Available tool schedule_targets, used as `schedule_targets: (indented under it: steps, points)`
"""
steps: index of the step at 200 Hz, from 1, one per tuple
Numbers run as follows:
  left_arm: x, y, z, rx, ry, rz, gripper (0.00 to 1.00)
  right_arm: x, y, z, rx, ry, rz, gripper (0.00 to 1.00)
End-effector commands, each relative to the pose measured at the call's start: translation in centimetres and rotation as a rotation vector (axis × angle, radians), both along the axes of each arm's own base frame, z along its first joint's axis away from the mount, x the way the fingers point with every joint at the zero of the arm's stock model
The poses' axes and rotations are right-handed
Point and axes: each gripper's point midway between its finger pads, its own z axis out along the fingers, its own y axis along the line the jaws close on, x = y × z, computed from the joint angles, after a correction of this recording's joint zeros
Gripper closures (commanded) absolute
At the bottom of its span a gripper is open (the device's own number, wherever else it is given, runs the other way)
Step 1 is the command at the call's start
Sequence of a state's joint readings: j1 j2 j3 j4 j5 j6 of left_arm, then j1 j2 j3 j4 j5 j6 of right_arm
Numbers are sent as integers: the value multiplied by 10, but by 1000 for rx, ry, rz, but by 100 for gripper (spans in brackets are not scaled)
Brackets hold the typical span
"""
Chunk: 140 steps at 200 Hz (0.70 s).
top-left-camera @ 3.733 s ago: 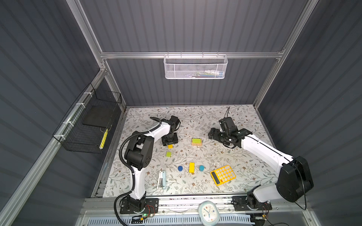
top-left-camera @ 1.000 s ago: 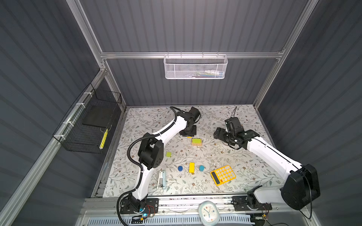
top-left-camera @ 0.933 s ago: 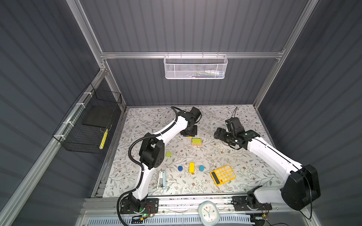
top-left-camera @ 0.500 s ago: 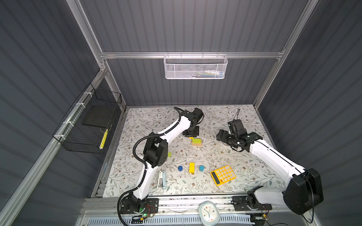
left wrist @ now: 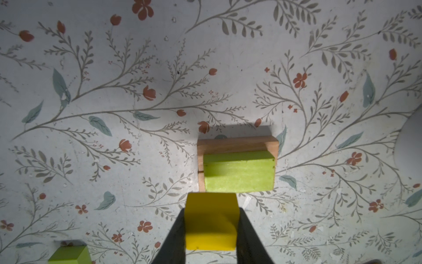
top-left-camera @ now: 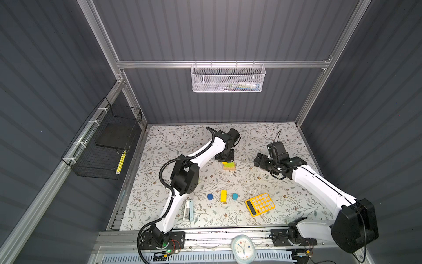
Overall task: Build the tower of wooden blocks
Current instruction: 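Lift and carry the yellow cube with the left gripper over the lime-green block, then lower the yellow cube onto the lime-green block with the left gripper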
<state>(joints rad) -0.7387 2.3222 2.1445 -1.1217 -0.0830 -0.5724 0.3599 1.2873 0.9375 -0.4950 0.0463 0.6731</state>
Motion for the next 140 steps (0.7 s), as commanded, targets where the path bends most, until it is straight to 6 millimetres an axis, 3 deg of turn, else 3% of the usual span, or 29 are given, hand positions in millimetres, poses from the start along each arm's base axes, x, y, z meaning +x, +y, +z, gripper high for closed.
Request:
schedule_targets:
  steps: [1, 140]
  points:
    - [-1, -3, -2, 7, 6, 8, 100, -3, -2, 1, 4, -3, 7, 9]
    - [0, -12, -17, -5, -5, 17, 100, -5, -4, -6, 11, 4, -1, 10]
